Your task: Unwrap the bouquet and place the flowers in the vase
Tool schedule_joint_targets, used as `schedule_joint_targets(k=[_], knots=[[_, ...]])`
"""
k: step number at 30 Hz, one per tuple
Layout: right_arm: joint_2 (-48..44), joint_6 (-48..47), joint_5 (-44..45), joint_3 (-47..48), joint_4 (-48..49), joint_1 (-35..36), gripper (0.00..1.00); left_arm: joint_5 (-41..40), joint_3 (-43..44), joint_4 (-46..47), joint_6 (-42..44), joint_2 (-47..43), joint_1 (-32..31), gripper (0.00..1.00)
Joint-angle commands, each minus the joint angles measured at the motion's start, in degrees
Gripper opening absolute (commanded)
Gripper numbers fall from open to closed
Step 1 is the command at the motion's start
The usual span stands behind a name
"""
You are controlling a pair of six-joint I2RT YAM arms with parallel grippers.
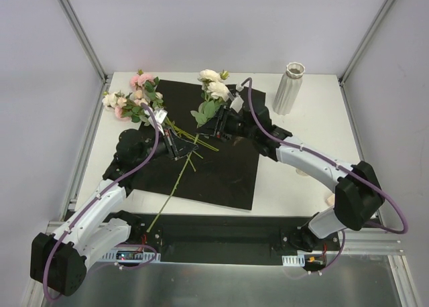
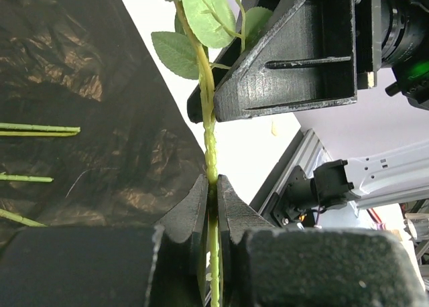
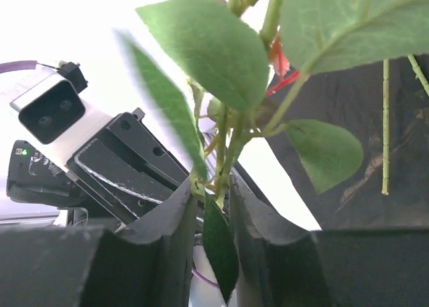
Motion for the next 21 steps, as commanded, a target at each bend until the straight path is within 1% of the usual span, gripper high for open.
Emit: schedule_joint_targets(k=[1, 2, 3, 5, 6, 7, 8, 9, 10, 12, 13, 15, 16, 17, 19, 20, 21], knots=[[1.01, -0.74, 0.36, 5.59, 2.24, 0.28, 0.24, 0.67, 1.15, 5.79, -0.38, -0.56, -0.14, 0.00], [1.36, -0.92, 0.36, 6.12, 2.15, 0.28, 0.22, 0.58, 1.32, 5.97, -0.38, -0.47, -0.14, 0.00], [1.54, -1.53, 0.28, 7.52, 1.89, 0.11, 0.16, 0.58, 1.58, 6.06, -0.38, -0.30, -0.14, 0.00], [2.16, -3.20, 0.27, 9.10, 0.93, 0.11, 0.11, -0.12, 2.29, 5.80, -0.47, 0.23, -0.14, 0.00], [2.25, -5.99, 0.62, 11.64, -0.30, -0.24, 0.05, -0.56, 3.16, 5.36, -0.38, 0.32, -0.14, 0.06], [2.16, -7.85, 1.67, 13.05, -3.70, -0.51, 0.01, -1.17, 3.87, 3.01, -0.03, 0.67, -0.06, 0.17], [2.16, -9.95, 2.38, 14.81, -5.74, -0.95, 0.01, -2.40, 4.66, 1.59, 0.32, 0.84, -0.06, 0.48], [1.99, -15.72, 3.25, 16.39, -7.85, -1.99, 0.01, -2.67, 5.45, 0.45, 0.58, 1.02, -0.06, 0.58], [1.11, -18.56, 4.48, 19.80, -12.39, -2.70, 0.01, -2.76, 6.67, -1.22, 1.28, 1.28, -0.06, 0.64], [-0.21, -25.58, 10.36, 22.81, -17.33, -4.89, 0.01, -3.20, 8.52, -3.07, 1.90, 1.28, -0.06, 0.74], [-1.78, -32.67, 15.17, 25.96, -21.36, -5.69, 0.01, -3.29, 8.97, -4.82, 2.77, 1.20, -0.06, 0.76], [-4.24, -38.77, 20.81, 28.79, -25.51, -8.23, 0.01, -3.55, 9.93, -6.15, 3.66, 0.24, -0.06, 0.79], [-5.13, -43.50, 25.63, 30.89, -26.14, -9.12, 0.01, -3.64, 10.02, -6.68, 4.36, -0.12, -0.06, 0.80], [-5.92, -46.68, 28.46, 31.95, -26.58, -10.08, 0.01, -3.99, 10.11, -7.81, 4.71, -0.47, 0.03, 0.80], [-7.77, -51.61, 33.03, 33.97, -27.20, -13.59, 0.01, -4.78, 10.11, -8.88, 5.50, -1.44, 0.03, 0.81], [-8.21, -52.76, 33.93, 36.42, -27.29, -14.91, 0.01, -5.04, 10.03, -9.75, 5.68, -1.70, 0.03, 0.81], [-8.65, -53.56, 34.46, 37.58, -27.29, -17.80, 0.01, -5.31, 10.02, -9.93, 6.03, -1.79, 0.12, 0.82]])
